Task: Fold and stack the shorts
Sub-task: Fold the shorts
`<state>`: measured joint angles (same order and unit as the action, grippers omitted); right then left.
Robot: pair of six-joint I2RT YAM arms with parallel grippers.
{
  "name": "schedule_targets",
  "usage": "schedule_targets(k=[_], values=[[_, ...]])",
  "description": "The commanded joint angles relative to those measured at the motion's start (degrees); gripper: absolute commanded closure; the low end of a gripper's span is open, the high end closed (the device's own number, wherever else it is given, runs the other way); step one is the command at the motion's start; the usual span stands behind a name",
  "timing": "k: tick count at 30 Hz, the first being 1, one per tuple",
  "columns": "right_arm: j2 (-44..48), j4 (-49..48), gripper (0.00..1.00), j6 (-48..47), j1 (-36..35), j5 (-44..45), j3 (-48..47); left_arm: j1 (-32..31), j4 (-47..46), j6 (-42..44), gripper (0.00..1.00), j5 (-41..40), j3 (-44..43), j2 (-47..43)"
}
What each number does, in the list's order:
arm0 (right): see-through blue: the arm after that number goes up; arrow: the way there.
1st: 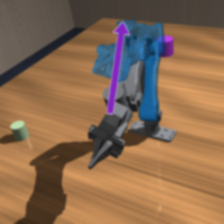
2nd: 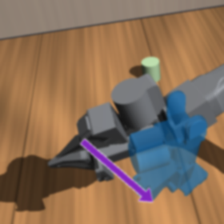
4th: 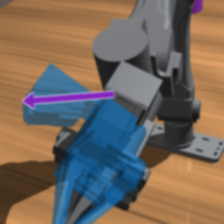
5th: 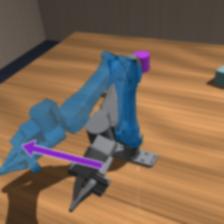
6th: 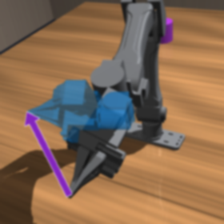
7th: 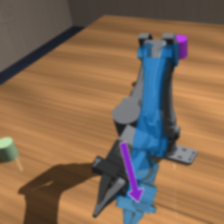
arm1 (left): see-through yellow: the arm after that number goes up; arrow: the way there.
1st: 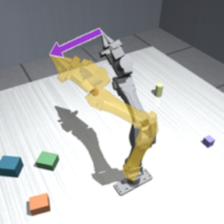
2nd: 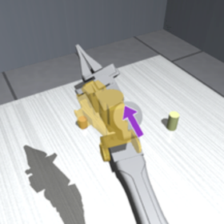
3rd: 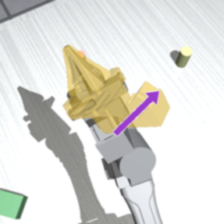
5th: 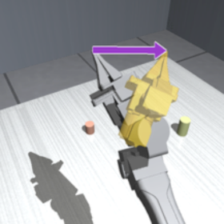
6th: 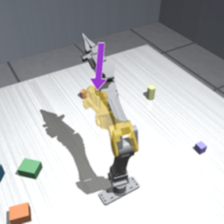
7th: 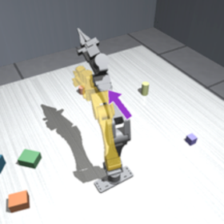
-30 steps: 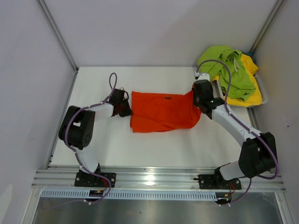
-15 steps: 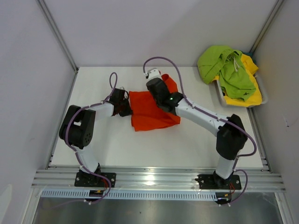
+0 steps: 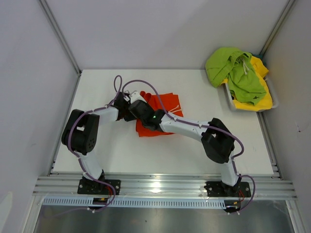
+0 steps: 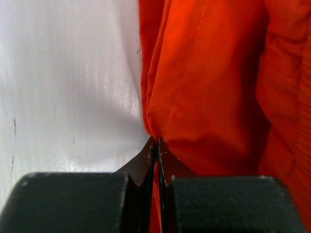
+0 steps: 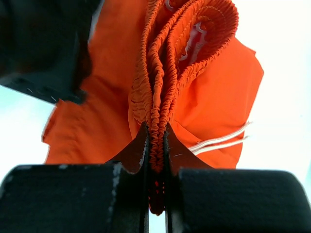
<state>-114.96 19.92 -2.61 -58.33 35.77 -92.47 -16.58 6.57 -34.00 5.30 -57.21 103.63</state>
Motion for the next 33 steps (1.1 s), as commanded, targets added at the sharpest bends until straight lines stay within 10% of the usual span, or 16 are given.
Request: schedule_targets(k=[1,22,33], values=[[-2.4,-1.5,1.0,0.6,-1.1,3.0,-5.9,0.3,2.3,1.2,0.96,0.1,1.1,1.5],[-8.0,5.0,0.99,8.5,-0.6,10.7,-12.1,0.3,4.8,1.1,0.95,-1.5,1.8,-3.3],[1.9,-4.6,0.44,11.0,0.8,-12.5,-1.9,1.8,5.6,-2.6,0.78,-3.2,5.4,-10.3]])
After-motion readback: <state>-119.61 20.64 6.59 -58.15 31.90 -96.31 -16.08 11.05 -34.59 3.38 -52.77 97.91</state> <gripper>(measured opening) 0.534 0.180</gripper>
